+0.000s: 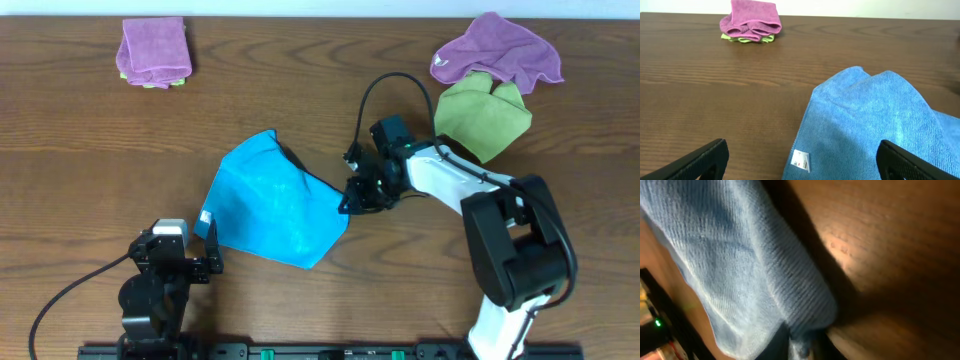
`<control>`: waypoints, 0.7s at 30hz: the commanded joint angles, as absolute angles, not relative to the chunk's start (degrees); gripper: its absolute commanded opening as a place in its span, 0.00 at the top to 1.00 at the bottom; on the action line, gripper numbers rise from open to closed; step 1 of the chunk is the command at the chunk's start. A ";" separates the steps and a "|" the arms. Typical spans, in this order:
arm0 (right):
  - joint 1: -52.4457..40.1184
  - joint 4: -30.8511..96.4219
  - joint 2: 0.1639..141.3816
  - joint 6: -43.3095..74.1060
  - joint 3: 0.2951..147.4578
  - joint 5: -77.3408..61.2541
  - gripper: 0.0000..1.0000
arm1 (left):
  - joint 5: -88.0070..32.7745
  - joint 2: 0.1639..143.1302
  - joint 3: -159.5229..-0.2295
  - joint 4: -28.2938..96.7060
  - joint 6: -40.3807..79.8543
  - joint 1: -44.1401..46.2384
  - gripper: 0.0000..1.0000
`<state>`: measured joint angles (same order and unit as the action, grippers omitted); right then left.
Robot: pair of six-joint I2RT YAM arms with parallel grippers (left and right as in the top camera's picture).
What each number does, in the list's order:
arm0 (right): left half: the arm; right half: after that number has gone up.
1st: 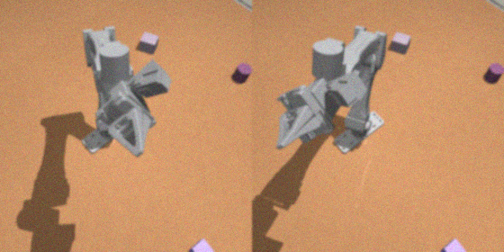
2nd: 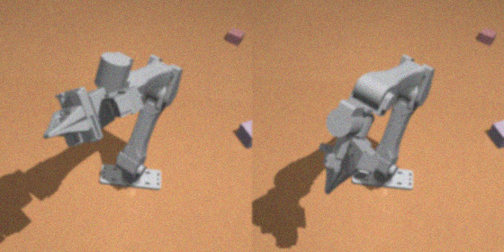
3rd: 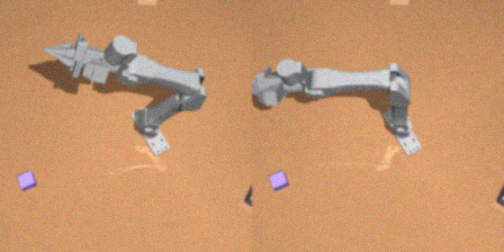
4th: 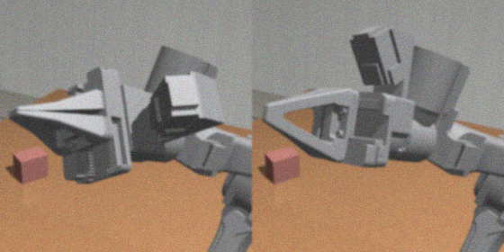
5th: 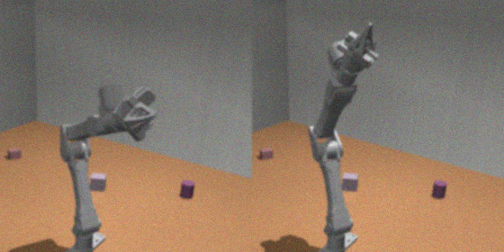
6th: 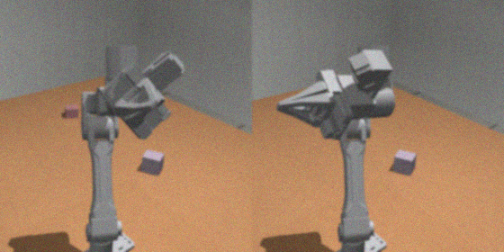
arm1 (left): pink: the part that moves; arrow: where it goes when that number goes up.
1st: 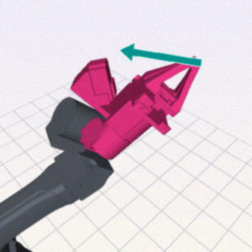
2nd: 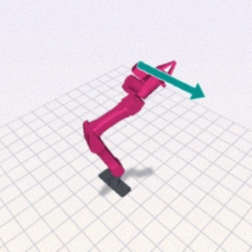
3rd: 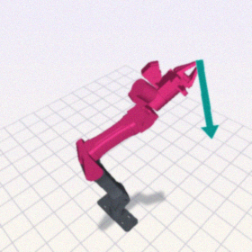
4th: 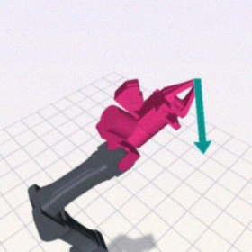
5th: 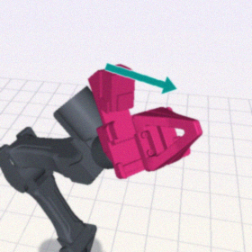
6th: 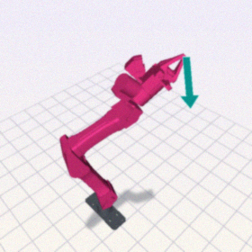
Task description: Fold the cloth
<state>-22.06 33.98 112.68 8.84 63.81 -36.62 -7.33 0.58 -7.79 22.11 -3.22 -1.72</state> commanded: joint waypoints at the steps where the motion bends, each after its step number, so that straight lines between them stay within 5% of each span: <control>1: -22.00 31.99 113.16 11.20 64.14 -40.23 0.99 | -7.31 0.25 -6.63 22.46 -3.03 -1.48 0.05; 8: -20.88 32.75 113.16 8.69 85.89 -43.72 0.99 | -7.31 0.25 -6.63 22.46 -3.03 -1.48 0.05; 16: -19.90 45.45 113.16 4.56 118.45 -8.05 0.99 | -7.31 0.25 -6.63 22.46 -3.03 -1.48 0.05; 21: -22.70 53.06 113.47 1.34 123.07 -10.96 0.99 | -7.31 0.25 -6.63 22.46 -3.03 -1.48 0.05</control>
